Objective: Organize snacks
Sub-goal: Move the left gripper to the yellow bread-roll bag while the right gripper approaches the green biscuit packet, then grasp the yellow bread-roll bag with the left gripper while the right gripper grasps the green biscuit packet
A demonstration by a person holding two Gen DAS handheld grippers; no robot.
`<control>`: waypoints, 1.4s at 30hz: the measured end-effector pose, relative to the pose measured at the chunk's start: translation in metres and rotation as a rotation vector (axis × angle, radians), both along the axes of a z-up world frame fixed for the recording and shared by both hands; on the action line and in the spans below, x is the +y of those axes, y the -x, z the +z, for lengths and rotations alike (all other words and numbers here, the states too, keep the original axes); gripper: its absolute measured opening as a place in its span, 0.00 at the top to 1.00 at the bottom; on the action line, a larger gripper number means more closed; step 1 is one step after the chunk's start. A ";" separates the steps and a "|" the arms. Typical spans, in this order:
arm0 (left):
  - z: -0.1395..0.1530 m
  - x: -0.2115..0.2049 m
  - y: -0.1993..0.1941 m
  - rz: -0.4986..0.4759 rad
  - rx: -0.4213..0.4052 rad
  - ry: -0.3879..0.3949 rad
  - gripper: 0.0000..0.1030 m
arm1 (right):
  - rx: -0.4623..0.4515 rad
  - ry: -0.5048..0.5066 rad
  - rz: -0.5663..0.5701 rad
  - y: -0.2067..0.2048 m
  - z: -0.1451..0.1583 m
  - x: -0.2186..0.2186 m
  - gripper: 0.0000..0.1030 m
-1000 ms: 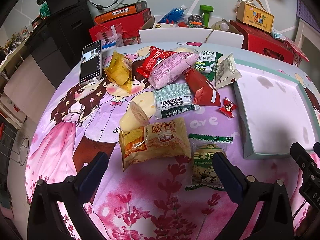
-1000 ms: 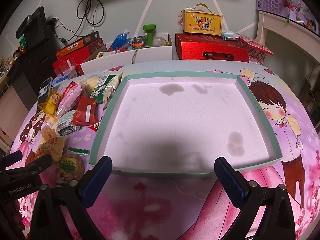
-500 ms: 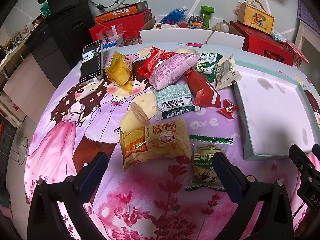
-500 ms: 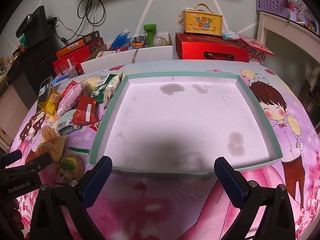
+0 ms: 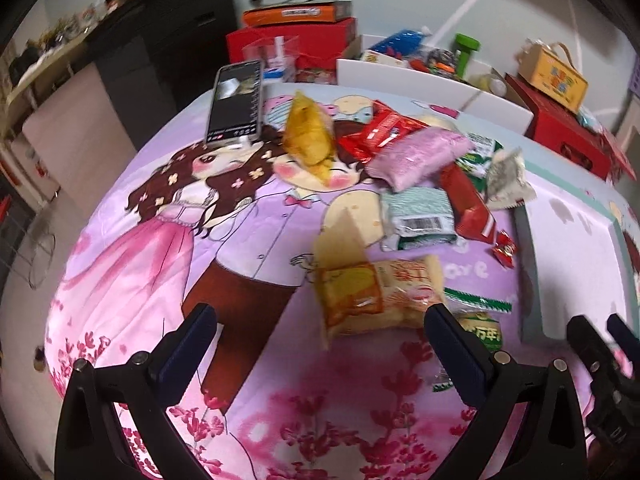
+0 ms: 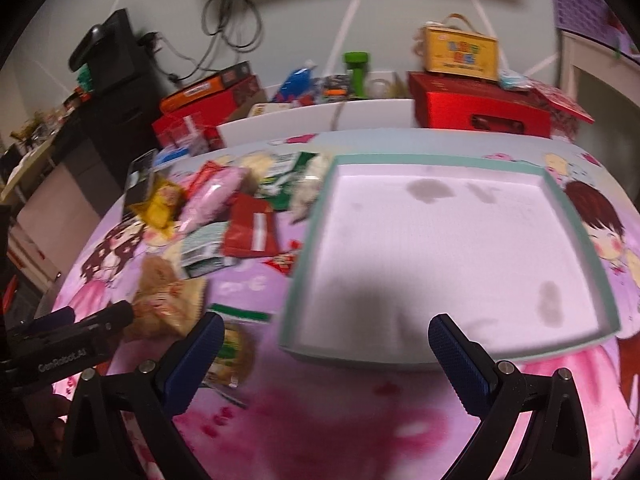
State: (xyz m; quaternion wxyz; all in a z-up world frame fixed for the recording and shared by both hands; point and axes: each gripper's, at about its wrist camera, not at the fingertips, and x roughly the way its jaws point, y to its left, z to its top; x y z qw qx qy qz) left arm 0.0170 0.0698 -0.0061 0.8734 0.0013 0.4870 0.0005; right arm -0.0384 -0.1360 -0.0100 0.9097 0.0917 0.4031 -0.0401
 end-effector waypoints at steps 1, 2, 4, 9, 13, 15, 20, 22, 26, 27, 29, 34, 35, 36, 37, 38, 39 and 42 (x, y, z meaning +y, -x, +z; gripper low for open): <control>-0.001 0.003 -0.001 0.003 0.005 0.015 0.00 | 0.002 -0.002 0.015 -0.002 -0.001 0.007 0.00; -0.003 0.005 -0.003 0.005 0.014 0.037 0.00 | 0.008 -0.004 0.027 -0.005 -0.002 0.012 0.00; -0.005 0.004 -0.005 -0.006 0.027 0.055 0.00 | 0.030 -0.009 0.053 -0.009 -0.005 0.023 0.00; -0.016 -0.006 -0.015 -0.056 0.073 0.093 0.00 | 0.085 -0.005 0.103 -0.014 -0.017 0.046 0.00; -0.020 -0.013 -0.021 -0.081 0.096 0.117 0.00 | 0.103 0.060 0.123 -0.016 -0.023 0.060 0.00; -0.022 -0.014 -0.025 -0.083 0.106 0.120 0.00 | 0.103 0.076 0.122 -0.015 -0.024 0.062 0.01; -0.025 -0.010 -0.031 -0.071 0.123 0.129 0.00 | 0.117 0.068 0.144 -0.013 -0.025 0.065 0.06; -0.026 -0.009 -0.033 -0.067 0.124 0.124 0.00 | 0.127 0.039 0.162 -0.012 -0.026 0.067 0.07; -0.027 -0.014 -0.038 -0.090 0.136 0.135 0.00 | 0.140 0.043 0.186 -0.014 -0.030 0.072 0.12; -0.028 -0.016 -0.039 -0.094 0.139 0.138 0.00 | 0.145 0.040 0.185 -0.015 -0.031 0.072 0.14; -0.030 -0.018 -0.042 -0.099 0.151 0.147 0.00 | 0.160 0.025 0.174 -0.018 -0.036 0.069 0.17; -0.043 -0.021 -0.051 -0.082 0.197 0.132 0.00 | 0.180 -0.006 0.163 -0.025 -0.043 0.065 0.20; -0.046 -0.021 -0.052 -0.077 0.207 0.133 0.00 | 0.181 -0.005 0.164 -0.026 -0.044 0.066 0.20; -0.048 -0.021 -0.054 -0.075 0.215 0.142 0.00 | 0.181 -0.005 0.168 -0.027 -0.046 0.067 0.22; -0.050 -0.020 -0.054 -0.072 0.221 0.152 0.00 | 0.181 -0.005 0.172 -0.028 -0.046 0.068 0.23; -0.051 -0.019 -0.055 -0.066 0.229 0.161 0.00 | 0.182 -0.004 0.176 -0.029 -0.048 0.070 0.24; -0.052 -0.018 -0.055 -0.061 0.233 0.167 0.00 | 0.183 -0.002 0.179 -0.030 -0.049 0.071 0.27; -0.053 -0.013 -0.054 -0.047 0.234 0.190 0.01 | 0.183 -0.010 0.196 -0.030 -0.050 0.074 0.40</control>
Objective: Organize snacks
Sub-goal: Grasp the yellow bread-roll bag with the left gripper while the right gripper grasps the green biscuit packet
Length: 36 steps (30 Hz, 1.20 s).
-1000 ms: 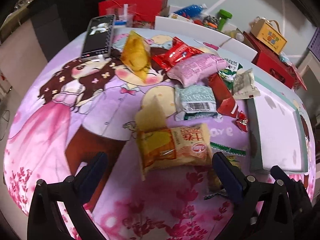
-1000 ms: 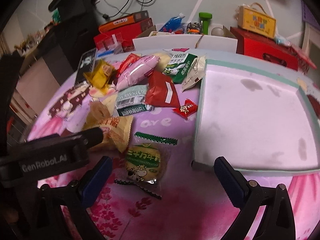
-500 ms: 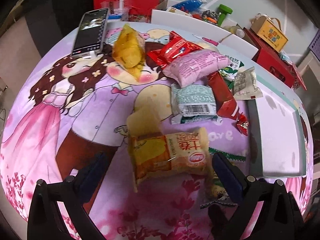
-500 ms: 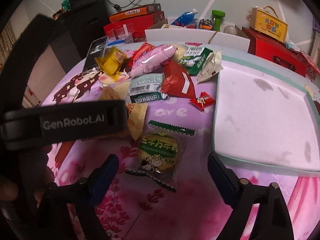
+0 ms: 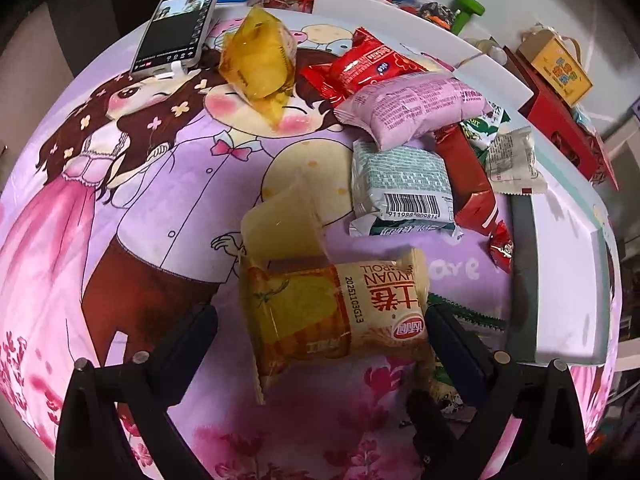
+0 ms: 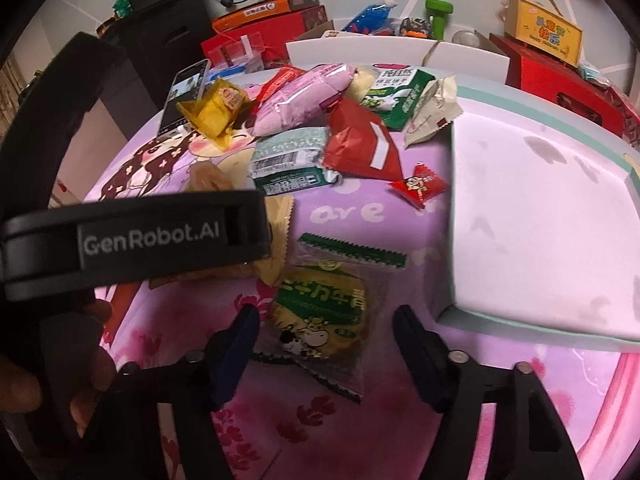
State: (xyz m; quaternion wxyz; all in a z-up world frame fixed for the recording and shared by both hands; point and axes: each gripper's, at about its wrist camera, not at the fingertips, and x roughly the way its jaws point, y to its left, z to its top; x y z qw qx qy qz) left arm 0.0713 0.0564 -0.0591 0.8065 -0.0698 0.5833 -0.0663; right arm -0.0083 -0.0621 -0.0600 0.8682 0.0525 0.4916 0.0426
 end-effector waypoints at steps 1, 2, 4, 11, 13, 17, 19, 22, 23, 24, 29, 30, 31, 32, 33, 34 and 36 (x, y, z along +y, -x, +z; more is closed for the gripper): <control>0.000 0.001 0.001 0.004 0.001 0.009 0.03 | -0.005 -0.005 0.007 0.000 0.001 0.001 0.41; 0.000 0.004 0.002 0.004 0.001 0.017 0.06 | -0.008 -0.002 0.010 0.001 0.002 0.001 0.42; 0.001 0.005 0.003 0.000 0.003 0.057 0.18 | -0.012 0.002 0.013 0.001 0.002 0.003 0.44; 0.007 0.007 0.011 0.003 -0.004 0.081 0.23 | -0.015 -0.006 0.011 0.004 0.003 0.001 0.46; 0.008 0.007 0.011 0.004 -0.006 0.086 0.25 | -0.021 -0.008 0.009 0.005 0.005 0.001 0.46; 0.015 0.014 0.020 0.004 -0.012 0.099 0.26 | -0.032 -0.016 0.009 0.007 0.009 -0.001 0.47; 0.017 0.014 0.020 0.004 -0.019 0.104 0.26 | -0.035 -0.019 0.008 0.009 0.011 -0.002 0.48; 0.023 0.014 0.022 0.005 -0.034 0.109 0.27 | -0.039 -0.022 0.010 0.011 0.013 -0.002 0.48; 0.025 0.014 0.025 0.005 -0.040 0.112 0.27 | -0.041 -0.024 0.010 0.012 0.014 -0.003 0.48; 0.026 0.015 0.025 0.004 -0.045 0.114 0.27 | -0.043 -0.024 0.011 0.012 0.014 -0.002 0.48; 0.032 0.017 0.028 0.006 -0.061 0.119 0.27 | -0.057 -0.030 0.009 0.015 0.018 -0.003 0.48; 0.033 0.018 0.028 0.008 -0.064 0.119 0.27 | -0.059 -0.032 0.008 0.015 0.019 -0.004 0.48; 0.035 0.019 0.029 0.010 -0.067 0.120 0.27 | -0.061 -0.034 0.007 0.016 0.020 -0.004 0.48; 0.036 0.020 0.030 0.012 -0.071 0.120 0.27 | -0.065 -0.037 0.006 0.016 0.021 -0.005 0.48; 0.037 0.020 0.031 0.014 -0.076 0.121 0.27 | -0.067 -0.038 0.005 0.017 0.022 -0.005 0.48; 0.039 0.021 0.032 0.015 -0.081 0.121 0.27 | -0.071 -0.041 0.005 0.018 0.024 -0.006 0.48; 0.043 0.022 0.034 0.017 -0.092 0.120 0.27 | -0.083 -0.048 0.003 0.019 0.027 -0.007 0.48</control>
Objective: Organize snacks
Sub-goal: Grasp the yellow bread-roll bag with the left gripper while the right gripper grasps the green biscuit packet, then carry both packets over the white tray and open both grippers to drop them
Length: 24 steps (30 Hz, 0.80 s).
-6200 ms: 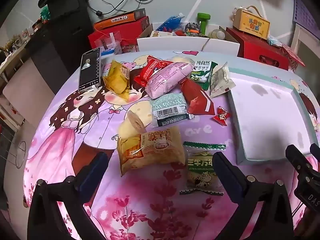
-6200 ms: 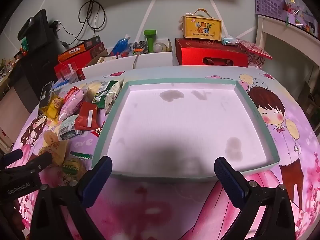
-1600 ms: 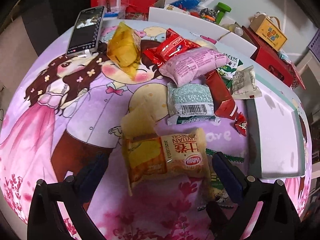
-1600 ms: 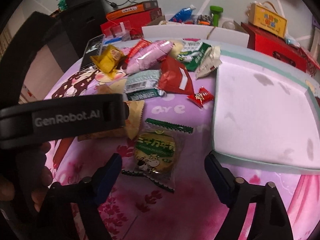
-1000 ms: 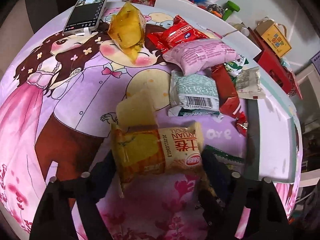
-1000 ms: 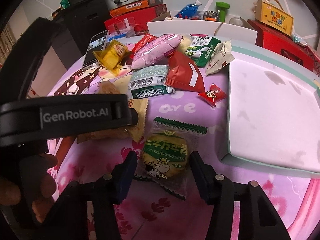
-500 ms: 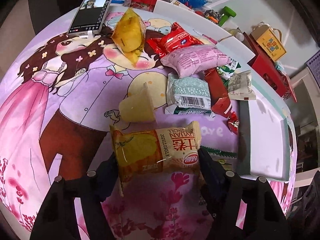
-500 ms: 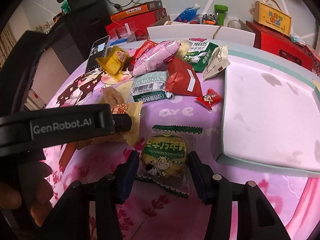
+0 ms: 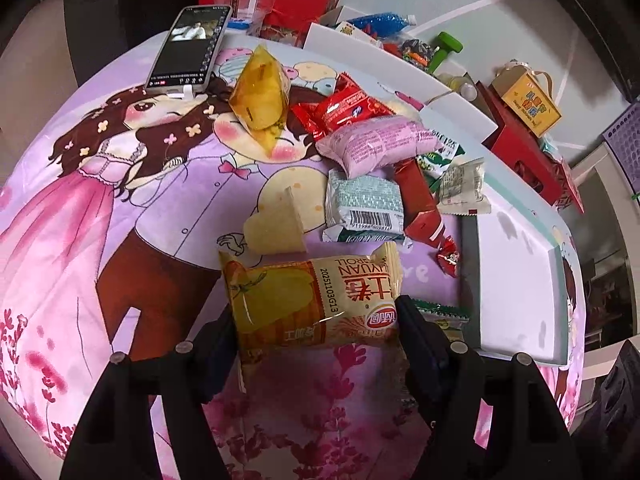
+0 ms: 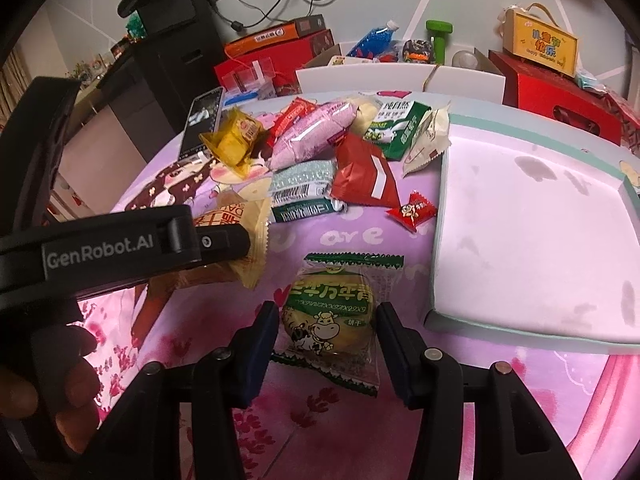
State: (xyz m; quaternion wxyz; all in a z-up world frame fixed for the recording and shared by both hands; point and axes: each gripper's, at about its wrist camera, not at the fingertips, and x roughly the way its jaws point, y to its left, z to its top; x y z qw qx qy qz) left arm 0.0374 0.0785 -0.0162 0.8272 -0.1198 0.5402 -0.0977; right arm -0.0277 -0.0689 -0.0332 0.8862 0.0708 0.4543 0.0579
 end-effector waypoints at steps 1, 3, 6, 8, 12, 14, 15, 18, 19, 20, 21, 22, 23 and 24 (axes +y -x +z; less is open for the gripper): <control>0.001 -0.001 0.001 0.001 -0.005 -0.001 0.27 | -0.008 -0.005 -0.001 0.001 0.002 -0.001 0.48; 0.005 -0.002 0.001 0.003 -0.012 -0.001 0.27 | -0.018 -0.009 -0.003 0.001 0.005 -0.002 0.48; 0.010 -0.003 0.001 0.006 -0.019 -0.002 0.27 | -0.029 -0.020 -0.009 0.001 0.012 -0.006 0.48; 0.012 -0.004 -0.001 0.006 -0.020 0.000 0.27 | -0.038 -0.026 -0.017 0.001 0.018 -0.010 0.48; 0.018 -0.012 -0.006 -0.003 -0.019 -0.007 0.27 | -0.080 -0.027 -0.045 0.001 0.034 -0.025 0.48; 0.023 -0.019 -0.009 -0.015 -0.026 -0.010 0.27 | -0.109 -0.013 -0.061 0.000 0.043 -0.034 0.48; 0.025 -0.022 -0.010 -0.021 -0.031 -0.012 0.27 | -0.118 0.001 -0.075 -0.002 0.046 -0.039 0.48; 0.035 -0.038 -0.016 -0.050 -0.052 -0.023 0.27 | -0.123 0.021 -0.141 -0.007 0.053 -0.061 0.48; 0.038 -0.044 -0.018 -0.062 -0.058 -0.027 0.27 | -0.123 0.020 -0.164 -0.008 0.055 -0.069 0.48; 0.041 -0.053 -0.021 -0.079 -0.066 -0.031 0.27 | -0.122 0.019 -0.186 -0.010 0.057 -0.078 0.48; 0.043 -0.059 -0.022 -0.091 -0.070 -0.033 0.27 | -0.121 0.022 -0.203 -0.011 0.058 -0.085 0.48; 0.045 -0.066 -0.024 -0.104 -0.073 -0.035 0.27 | -0.117 0.029 -0.222 -0.012 0.058 -0.094 0.48; 0.046 -0.073 -0.026 -0.116 -0.076 -0.036 0.27 | -0.112 0.036 -0.250 -0.014 0.059 -0.104 0.48; 0.047 -0.081 -0.029 -0.131 -0.079 -0.035 0.27 | -0.108 0.036 -0.267 -0.016 0.059 -0.110 0.48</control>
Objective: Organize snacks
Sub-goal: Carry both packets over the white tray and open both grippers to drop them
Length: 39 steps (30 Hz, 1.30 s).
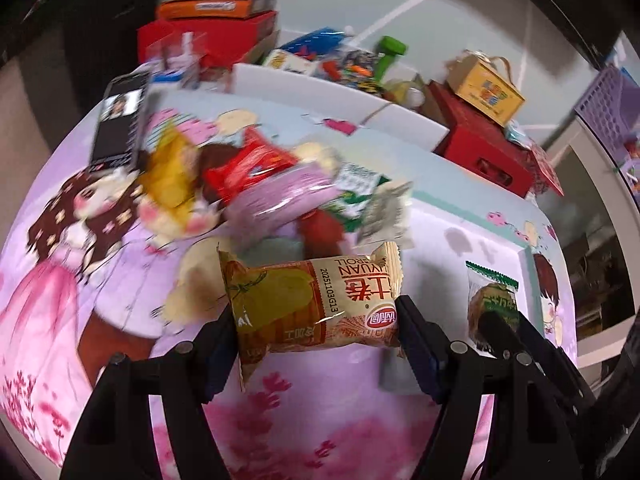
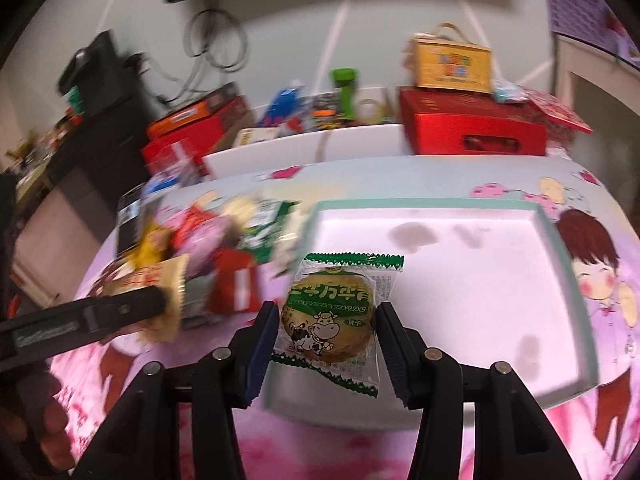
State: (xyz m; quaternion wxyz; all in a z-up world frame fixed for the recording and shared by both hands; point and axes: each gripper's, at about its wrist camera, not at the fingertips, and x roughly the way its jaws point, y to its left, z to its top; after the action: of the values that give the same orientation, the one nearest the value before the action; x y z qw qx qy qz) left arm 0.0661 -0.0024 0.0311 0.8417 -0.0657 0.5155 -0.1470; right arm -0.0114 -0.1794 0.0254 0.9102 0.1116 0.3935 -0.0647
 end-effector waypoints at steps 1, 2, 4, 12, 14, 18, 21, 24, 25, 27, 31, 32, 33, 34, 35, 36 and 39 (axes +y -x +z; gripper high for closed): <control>0.001 -0.006 -0.001 -0.011 -0.002 0.001 0.27 | 0.005 -0.006 -0.027 -0.001 0.000 -0.011 0.48; 0.001 -0.014 -0.003 -0.027 -0.005 0.001 0.27 | 0.006 -0.011 -0.043 -0.001 0.000 -0.018 0.48; 0.001 -0.033 -0.008 -0.062 -0.007 -0.005 0.27 | 0.008 -0.016 -0.083 -0.003 0.000 -0.036 0.48; -0.009 -0.105 -0.021 -0.200 -0.013 -0.053 0.27 | 0.048 -0.036 -0.233 -0.008 -0.018 -0.105 0.48; -0.015 -0.123 -0.026 -0.226 -0.009 -0.065 0.27 | 0.054 -0.040 -0.262 -0.009 -0.023 -0.120 0.48; -0.024 -0.155 -0.034 -0.272 -0.012 -0.082 0.27 | 0.051 -0.037 -0.306 -0.006 -0.027 -0.145 0.48; -0.030 -0.174 -0.039 -0.296 -0.008 -0.086 0.27 | 0.051 -0.027 -0.326 -0.006 -0.029 -0.156 0.48; -0.036 -0.190 -0.043 -0.314 -0.005 -0.101 0.27 | 0.053 -0.027 -0.327 -0.005 -0.031 -0.161 0.48; -0.038 -0.194 -0.044 -0.319 -0.005 -0.104 0.27 | 0.055 -0.024 -0.327 -0.005 -0.031 -0.162 0.48; -0.041 -0.199 -0.046 -0.324 -0.003 -0.105 0.27 | 0.058 -0.020 -0.329 -0.006 -0.032 -0.164 0.48; -0.045 -0.203 -0.049 -0.314 0.004 -0.106 0.26 | 0.065 -0.032 -0.330 -0.007 -0.034 -0.168 0.46; -0.045 -0.202 -0.049 -0.310 0.005 -0.108 0.25 | 0.067 -0.033 -0.325 -0.007 -0.034 -0.167 0.47; -0.044 -0.201 -0.049 -0.305 0.003 -0.108 0.24 | 0.065 -0.029 -0.325 -0.006 -0.033 -0.167 0.47; -0.043 -0.199 -0.049 -0.298 -0.002 -0.108 0.21 | 0.062 -0.027 -0.323 -0.007 -0.032 -0.166 0.47; -0.042 -0.198 -0.049 -0.292 -0.007 -0.108 0.18 | 0.059 -0.026 -0.318 -0.006 -0.031 -0.165 0.47; -0.040 -0.195 -0.049 -0.285 -0.013 -0.105 0.16 | 0.057 -0.025 -0.316 -0.006 -0.030 -0.164 0.47; -0.034 -0.191 -0.049 -0.274 -0.020 -0.096 0.16 | 0.056 -0.025 -0.311 -0.006 -0.028 -0.162 0.47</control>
State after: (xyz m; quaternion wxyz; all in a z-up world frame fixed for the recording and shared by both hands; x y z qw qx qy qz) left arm 0.1154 -0.1930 -0.0032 0.8209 0.0469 0.5178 -0.2363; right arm -0.0053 -0.3417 -0.0025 0.8765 0.1806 0.3973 -0.2032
